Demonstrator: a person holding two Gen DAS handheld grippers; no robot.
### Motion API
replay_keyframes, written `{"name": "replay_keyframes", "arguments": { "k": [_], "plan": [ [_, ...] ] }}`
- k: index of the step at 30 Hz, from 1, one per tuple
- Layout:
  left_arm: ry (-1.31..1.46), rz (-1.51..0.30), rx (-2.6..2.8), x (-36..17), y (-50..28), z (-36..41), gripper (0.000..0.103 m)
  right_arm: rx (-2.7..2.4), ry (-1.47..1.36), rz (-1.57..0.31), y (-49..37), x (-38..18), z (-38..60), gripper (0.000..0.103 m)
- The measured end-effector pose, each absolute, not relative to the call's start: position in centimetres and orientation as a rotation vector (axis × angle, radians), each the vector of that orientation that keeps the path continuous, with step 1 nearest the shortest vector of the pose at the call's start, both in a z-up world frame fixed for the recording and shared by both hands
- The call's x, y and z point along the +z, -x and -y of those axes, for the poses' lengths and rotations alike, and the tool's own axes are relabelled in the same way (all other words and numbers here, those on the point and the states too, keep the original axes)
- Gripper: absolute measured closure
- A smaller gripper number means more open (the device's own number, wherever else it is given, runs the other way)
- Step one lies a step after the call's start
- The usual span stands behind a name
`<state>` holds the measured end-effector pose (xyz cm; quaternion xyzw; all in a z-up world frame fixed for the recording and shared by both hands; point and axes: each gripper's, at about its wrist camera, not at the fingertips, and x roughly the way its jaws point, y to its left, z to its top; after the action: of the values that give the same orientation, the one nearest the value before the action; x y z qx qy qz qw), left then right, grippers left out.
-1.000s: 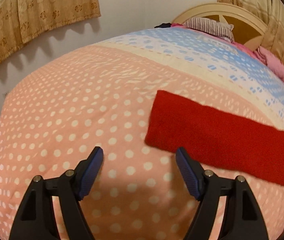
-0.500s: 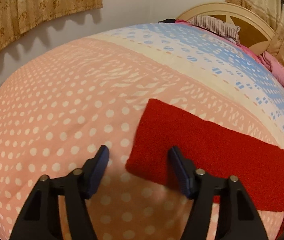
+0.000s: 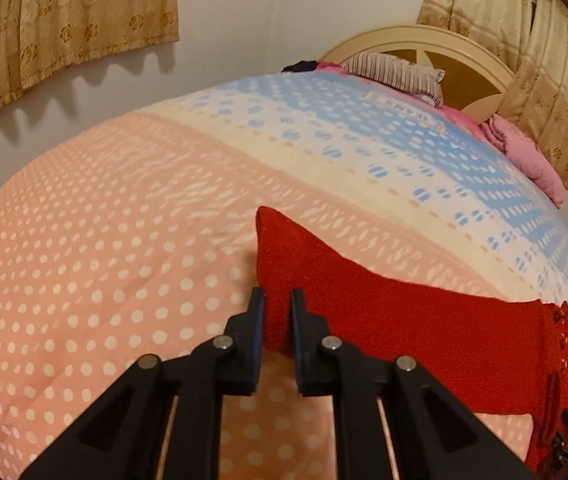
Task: Fold small clothes
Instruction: 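Grasp the sleeve cuff with the left tool and lift it, then fold the held sleeve across the sweater body and open the left tool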
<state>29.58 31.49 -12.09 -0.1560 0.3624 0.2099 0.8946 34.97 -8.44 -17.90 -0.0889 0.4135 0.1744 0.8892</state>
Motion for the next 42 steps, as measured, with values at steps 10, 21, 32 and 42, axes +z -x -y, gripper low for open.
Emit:
{"name": "replay_keyframes", "arguments": {
  "k": [10,21,32,42],
  "plan": [
    [0.378,-0.714,0.319,-7.9,-29.4,-28.6,0.091,0.367,0.083,-0.862,-35.1,-16.4,10.3,0.035],
    [0.390,-0.670,0.219,-4.3,-29.3,-23.7,0.091,0.334,0.070,-0.846,-32.6,-13.9,14.4,0.035],
    [0.419,-0.627,0.098,-0.7,-30.1,-17.7,0.091,0.330,0.040,-0.806,-28.6,-11.9,18.8,0.035],
    [0.438,-0.583,-0.018,2.5,-31.5,-11.2,0.091,0.318,0.021,-0.779,-25.0,-11.2,21.9,0.035]
  ]
}}
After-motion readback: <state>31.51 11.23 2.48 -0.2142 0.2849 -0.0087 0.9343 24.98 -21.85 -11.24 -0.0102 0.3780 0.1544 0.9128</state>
